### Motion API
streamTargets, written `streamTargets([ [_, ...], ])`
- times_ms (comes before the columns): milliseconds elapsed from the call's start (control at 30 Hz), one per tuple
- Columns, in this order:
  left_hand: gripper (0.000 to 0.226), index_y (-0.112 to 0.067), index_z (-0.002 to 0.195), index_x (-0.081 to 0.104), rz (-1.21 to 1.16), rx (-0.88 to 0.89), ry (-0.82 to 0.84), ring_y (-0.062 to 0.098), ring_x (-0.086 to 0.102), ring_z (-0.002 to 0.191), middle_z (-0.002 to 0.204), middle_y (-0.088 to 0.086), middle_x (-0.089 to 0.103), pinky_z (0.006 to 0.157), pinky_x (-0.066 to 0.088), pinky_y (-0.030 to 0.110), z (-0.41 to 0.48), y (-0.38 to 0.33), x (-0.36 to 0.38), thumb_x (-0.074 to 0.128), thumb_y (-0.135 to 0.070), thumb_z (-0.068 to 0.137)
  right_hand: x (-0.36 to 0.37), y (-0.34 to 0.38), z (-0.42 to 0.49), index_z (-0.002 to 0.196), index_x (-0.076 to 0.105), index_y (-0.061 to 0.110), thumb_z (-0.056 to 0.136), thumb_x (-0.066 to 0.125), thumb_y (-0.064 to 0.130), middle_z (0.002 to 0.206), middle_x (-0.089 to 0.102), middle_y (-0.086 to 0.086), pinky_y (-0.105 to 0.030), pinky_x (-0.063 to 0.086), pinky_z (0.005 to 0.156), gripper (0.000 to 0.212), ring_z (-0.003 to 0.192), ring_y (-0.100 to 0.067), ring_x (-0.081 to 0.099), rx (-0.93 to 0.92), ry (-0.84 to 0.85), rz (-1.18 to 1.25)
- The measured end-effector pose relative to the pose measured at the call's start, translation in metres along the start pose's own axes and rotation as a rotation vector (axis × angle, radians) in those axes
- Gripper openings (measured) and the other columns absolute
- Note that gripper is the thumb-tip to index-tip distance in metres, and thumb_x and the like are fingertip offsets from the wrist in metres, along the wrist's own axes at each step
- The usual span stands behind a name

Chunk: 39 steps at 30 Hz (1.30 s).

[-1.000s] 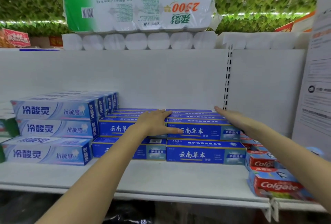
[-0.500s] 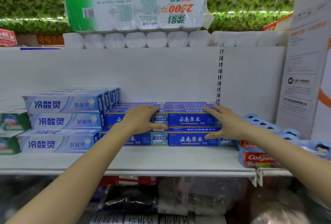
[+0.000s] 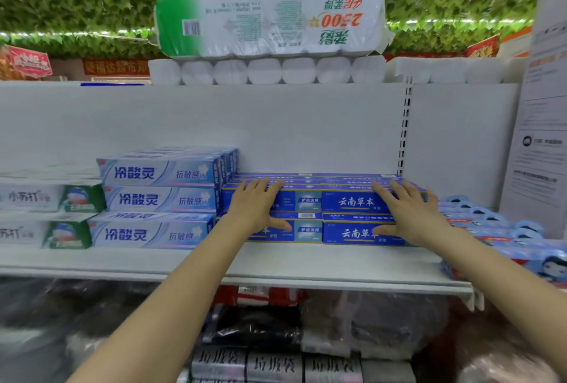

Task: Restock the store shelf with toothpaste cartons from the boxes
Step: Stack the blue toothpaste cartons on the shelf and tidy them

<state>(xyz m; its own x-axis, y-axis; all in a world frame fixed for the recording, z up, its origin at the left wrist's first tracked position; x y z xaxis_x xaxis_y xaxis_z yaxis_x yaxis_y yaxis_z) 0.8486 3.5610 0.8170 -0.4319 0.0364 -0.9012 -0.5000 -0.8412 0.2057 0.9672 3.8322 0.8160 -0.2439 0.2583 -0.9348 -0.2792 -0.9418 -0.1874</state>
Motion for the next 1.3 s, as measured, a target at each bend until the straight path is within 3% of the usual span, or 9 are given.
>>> streamTargets([
  [167,0.094,-0.022,0.154,0.010,-0.094,0.050,-0.104,0.024,0.022,0.145,0.159,0.008,0.021,0.117,0.015,0.044,-0.021,0.000,-0.003,0.049,-0.070,0.083,-0.011,0.047,-0.026,0.151,-0.013,0.028,0.086,0.036,0.071,0.161,-0.002,-0.001,-0.050,0.008,0.118,0.092,0.148,-0.022,-0.001,-0.110,-0.052,0.027],
  [300,0.067,-0.019,0.147,0.033,-0.093,0.135,-0.311,0.024,0.038,0.135,0.151,0.005,0.037,0.110,0.026,0.037,-0.054,0.018,-0.011,0.045,-0.057,0.093,-0.027,0.100,-0.040,0.151,-0.013,0.027,0.087,0.032,0.069,0.161,-0.004,0.000,-0.049,0.006,0.117,0.088,0.148,-0.019,-0.001,-0.223,-0.059,0.056],
  [467,0.055,-0.011,0.112,0.067,-0.036,0.162,-0.573,0.027,0.067,0.096,0.112,0.010,0.068,0.078,0.054,0.035,-0.092,0.068,-0.013,0.040,-0.050,0.086,-0.029,0.164,-0.048,0.152,-0.010,0.027,0.087,0.031,0.070,0.161,-0.004,-0.004,-0.043,0.007,0.118,0.088,0.148,-0.020,0.002,-0.310,-0.024,0.120],
  [600,0.057,-0.010,0.121,0.064,-0.004,0.077,-0.544,0.029,0.064,0.107,0.126,0.013,0.062,0.084,0.053,0.038,-0.116,0.118,-0.011,0.040,-0.050,0.088,-0.020,0.198,-0.050,0.152,-0.009,0.027,0.083,0.025,0.074,0.161,-0.004,-0.006,-0.040,0.007,0.118,0.090,0.148,-0.023,0.000,-0.323,0.022,0.191],
  [700,0.059,-0.013,0.134,0.053,-0.046,0.009,-0.395,0.029,0.053,0.123,0.141,0.010,0.049,0.094,0.047,0.040,-0.125,0.143,-0.010,0.038,-0.054,0.094,-0.011,0.220,-0.050,0.153,-0.004,0.027,0.088,0.035,0.068,0.161,-0.002,-0.007,-0.036,0.006,0.118,0.086,0.148,-0.023,0.000,-0.334,0.049,0.285],
  [867,0.057,-0.018,0.141,0.042,-0.247,-0.160,-0.178,0.024,0.040,0.129,0.140,0.006,0.041,0.100,0.039,0.036,-0.119,0.168,-0.012,0.040,-0.054,0.096,-0.011,0.244,-0.044,0.153,0.002,0.029,0.080,0.024,0.080,0.161,-0.003,-0.005,-0.038,0.007,0.120,0.092,0.148,-0.022,-0.001,-0.377,0.092,0.317],
  [1033,0.054,-0.025,0.143,0.040,-0.359,-0.170,-0.149,0.022,0.042,0.129,0.143,0.003,0.038,0.099,0.041,0.037,-0.113,0.180,-0.013,0.039,-0.053,0.097,0.000,0.251,-0.048,0.152,0.010,0.032,0.035,-0.021,0.097,0.161,0.007,-0.005,-0.036,0.012,0.119,0.138,0.148,-0.021,0.009,-0.346,0.093,0.368],
  [1133,0.055,-0.025,0.144,0.038,-0.344,-0.173,-0.143,0.022,0.042,0.129,0.145,0.001,0.036,0.098,0.042,0.038,-0.113,0.181,-0.011,0.037,-0.053,0.097,-0.001,0.254,-0.056,0.152,0.014,0.032,0.050,-0.018,0.088,0.160,0.012,-0.004,-0.036,0.016,0.117,0.121,0.146,-0.021,0.014,-0.319,0.032,0.358],
  [1300,0.057,-0.024,0.146,0.036,-0.276,-0.138,-0.165,0.024,0.041,0.131,0.148,0.003,0.037,0.099,0.041,0.040,-0.118,0.158,-0.012,0.038,-0.053,0.097,-0.004,0.256,-0.056,0.151,0.019,0.028,0.081,0.014,0.078,0.159,0.017,-0.007,-0.041,0.016,0.116,0.086,0.145,-0.025,0.017,-0.291,0.036,0.361],
])
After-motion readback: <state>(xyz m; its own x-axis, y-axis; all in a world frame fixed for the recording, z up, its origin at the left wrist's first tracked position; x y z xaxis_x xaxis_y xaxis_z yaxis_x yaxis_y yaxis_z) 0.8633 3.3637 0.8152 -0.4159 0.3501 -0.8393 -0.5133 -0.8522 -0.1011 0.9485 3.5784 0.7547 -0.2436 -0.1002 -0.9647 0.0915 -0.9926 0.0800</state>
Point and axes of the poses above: each hand's wrist, its own z-axis towards the middle knuckle, its own x-axis out of the palm, y = z × x, the point moved 1 cm from there along z, towards the middle knuckle
